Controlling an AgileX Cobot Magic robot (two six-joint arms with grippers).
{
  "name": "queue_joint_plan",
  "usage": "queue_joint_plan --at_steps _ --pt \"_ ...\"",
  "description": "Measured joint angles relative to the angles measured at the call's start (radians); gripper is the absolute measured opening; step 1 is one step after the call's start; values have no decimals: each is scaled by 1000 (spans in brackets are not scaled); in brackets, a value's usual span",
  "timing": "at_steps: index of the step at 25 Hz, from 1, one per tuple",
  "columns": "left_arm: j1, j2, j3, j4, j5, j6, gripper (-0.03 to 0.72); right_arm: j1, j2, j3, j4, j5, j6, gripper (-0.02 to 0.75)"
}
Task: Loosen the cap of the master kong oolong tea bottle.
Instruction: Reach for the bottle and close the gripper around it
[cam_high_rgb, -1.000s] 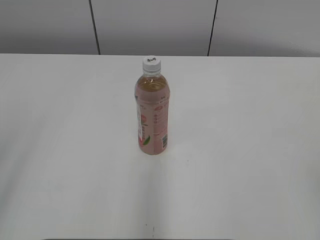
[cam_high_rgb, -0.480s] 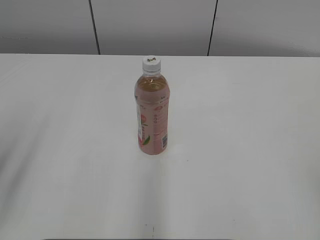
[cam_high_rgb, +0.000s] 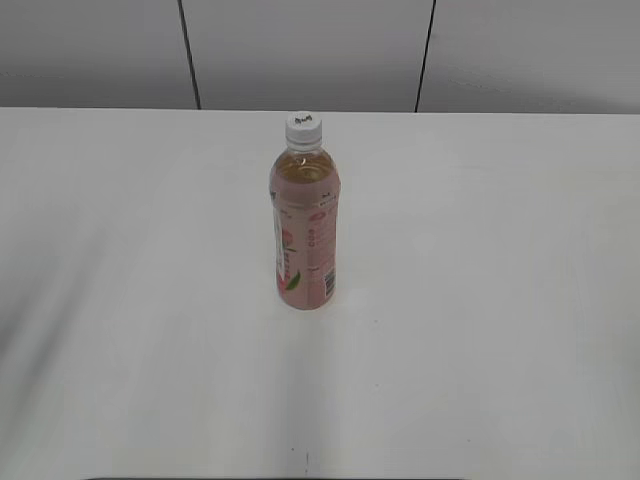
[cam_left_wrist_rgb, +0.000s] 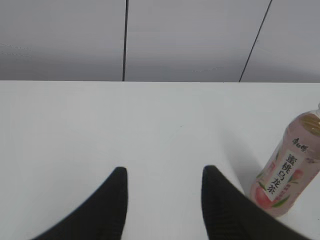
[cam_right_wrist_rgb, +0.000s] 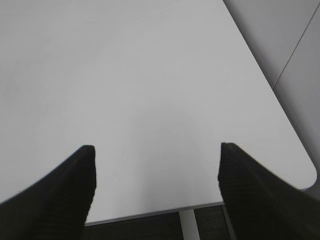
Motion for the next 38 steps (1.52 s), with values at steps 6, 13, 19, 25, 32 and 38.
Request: queue_joint_plan --at_steps 6,13,19,25,32,38 --pt "-6 0 0 59 -2 -32 310 0 0 0 0 0 0 577" --pt "-121 0 2 446 -25 -482 310 0 0 0 0 0 0 577" --pt "-245 0 94 475 -225 -511 332 0 0 0 0 0 0 577" --pt "-263 37 120 504 -364 -515 479 0 0 0 0 0 0 577" --pt "-267 305 120 526 -483 -516 573 0 0 0 0 0 0 577" --pt "-325 592 120 665 -706 -517 571 0 0 0 0 0 0 577"
